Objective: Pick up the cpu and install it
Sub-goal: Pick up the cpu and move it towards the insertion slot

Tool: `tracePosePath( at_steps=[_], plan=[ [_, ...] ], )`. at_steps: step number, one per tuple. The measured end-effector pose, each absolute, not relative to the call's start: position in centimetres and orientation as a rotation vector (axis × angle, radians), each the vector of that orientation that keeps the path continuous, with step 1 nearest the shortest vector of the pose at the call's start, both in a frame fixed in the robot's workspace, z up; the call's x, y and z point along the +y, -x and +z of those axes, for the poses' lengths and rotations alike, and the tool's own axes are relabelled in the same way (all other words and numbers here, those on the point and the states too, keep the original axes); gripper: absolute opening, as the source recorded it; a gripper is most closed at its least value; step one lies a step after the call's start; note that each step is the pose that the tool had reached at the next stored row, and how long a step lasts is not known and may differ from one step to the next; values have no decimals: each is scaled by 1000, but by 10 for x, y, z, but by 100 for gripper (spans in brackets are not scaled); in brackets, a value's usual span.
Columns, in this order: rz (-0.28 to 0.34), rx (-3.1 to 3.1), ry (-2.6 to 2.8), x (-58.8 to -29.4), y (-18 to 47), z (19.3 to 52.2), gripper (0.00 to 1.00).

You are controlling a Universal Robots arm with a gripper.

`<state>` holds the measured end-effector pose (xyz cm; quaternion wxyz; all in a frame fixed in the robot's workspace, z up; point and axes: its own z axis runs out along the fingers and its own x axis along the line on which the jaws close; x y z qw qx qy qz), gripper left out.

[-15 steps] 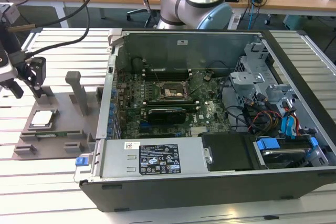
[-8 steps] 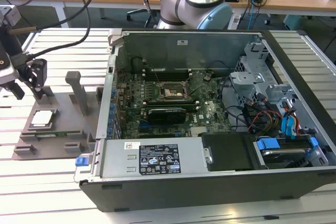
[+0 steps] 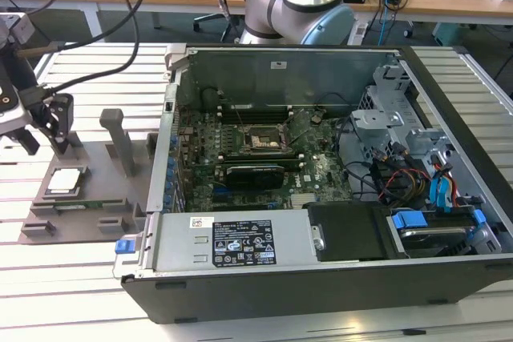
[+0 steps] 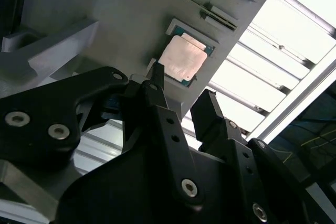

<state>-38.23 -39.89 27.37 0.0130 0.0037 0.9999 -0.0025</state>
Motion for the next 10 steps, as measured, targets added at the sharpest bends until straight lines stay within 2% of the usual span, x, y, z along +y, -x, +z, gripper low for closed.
tracePosePath(
  at_steps=[10],
  plan=[
    [-8, 3115, -12, -399, 382, 268, 48]
  ],
)
